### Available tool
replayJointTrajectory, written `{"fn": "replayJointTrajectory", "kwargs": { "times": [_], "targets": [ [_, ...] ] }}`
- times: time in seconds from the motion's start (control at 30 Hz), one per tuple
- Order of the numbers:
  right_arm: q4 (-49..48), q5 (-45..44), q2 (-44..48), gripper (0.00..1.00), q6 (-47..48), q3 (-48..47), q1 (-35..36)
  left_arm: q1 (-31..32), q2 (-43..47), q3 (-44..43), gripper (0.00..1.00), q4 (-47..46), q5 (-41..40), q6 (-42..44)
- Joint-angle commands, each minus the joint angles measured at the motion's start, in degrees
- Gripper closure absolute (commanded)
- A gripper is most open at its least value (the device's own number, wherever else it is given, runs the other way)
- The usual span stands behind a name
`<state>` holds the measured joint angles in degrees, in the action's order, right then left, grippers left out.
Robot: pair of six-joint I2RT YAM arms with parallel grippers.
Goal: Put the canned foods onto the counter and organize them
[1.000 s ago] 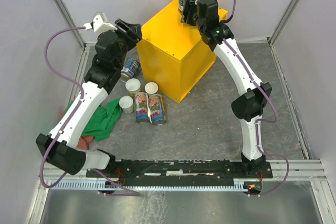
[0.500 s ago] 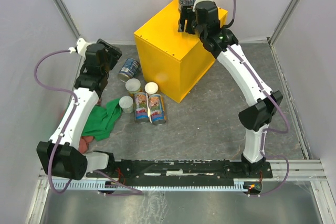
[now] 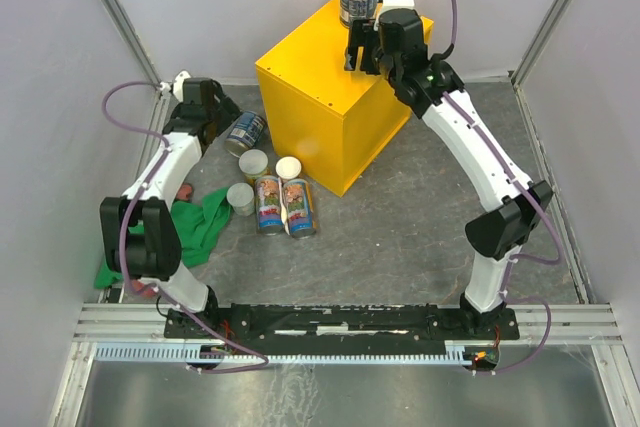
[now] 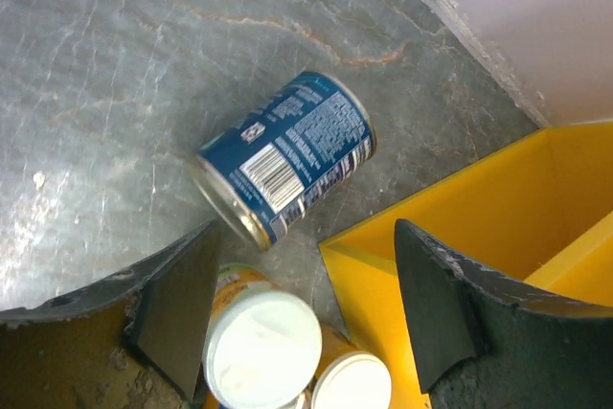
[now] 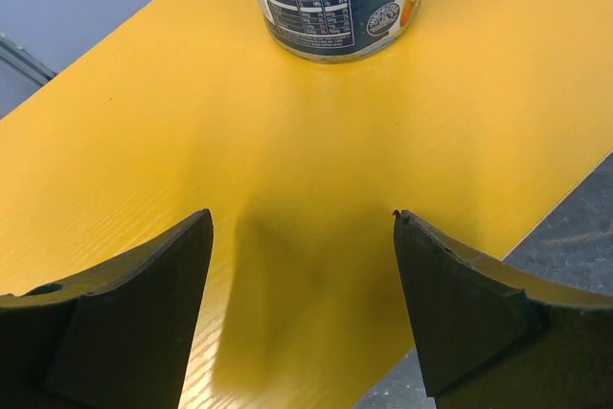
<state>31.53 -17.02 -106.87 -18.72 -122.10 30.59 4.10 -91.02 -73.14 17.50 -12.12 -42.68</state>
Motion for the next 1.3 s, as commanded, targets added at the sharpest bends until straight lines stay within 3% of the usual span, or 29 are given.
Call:
{"fn": "replayJointTrajectory", "kwargs": {
  "times": [0.0,0.27,0.53,0.93,1.27],
  "targets": [
    [-0.9,0.1,4.2,0.16,-1.0,0.5,-0.2,-0.3,-3.4,-7.5,0.21,-3.2,3.5,10.6],
    [-5.6,1.7,8.6,0.15,-3.0,8.1,-0.8,-0.4,-10.2,-12.1,0.21,-1.6,2.1,20.3],
    [-7.8,3.3,11.9,0.15,-3.0,13.0,-2.2,-0.3,-14.2,-13.9,0.21,-1.5,5.1,22.8],
    [-6.4,5.8,10.7,0.15,-3.4,11.6,-3.7,-0.3,-19.0,-16.3,0.19,-1.9,11.7,26.9],
    [-5.9,7.3,12.0,0.13,-4.2,11.5,-3.9,0.4,-22.5,-19.0,0.19,1.2,12.3,27.7]
  ]
}}
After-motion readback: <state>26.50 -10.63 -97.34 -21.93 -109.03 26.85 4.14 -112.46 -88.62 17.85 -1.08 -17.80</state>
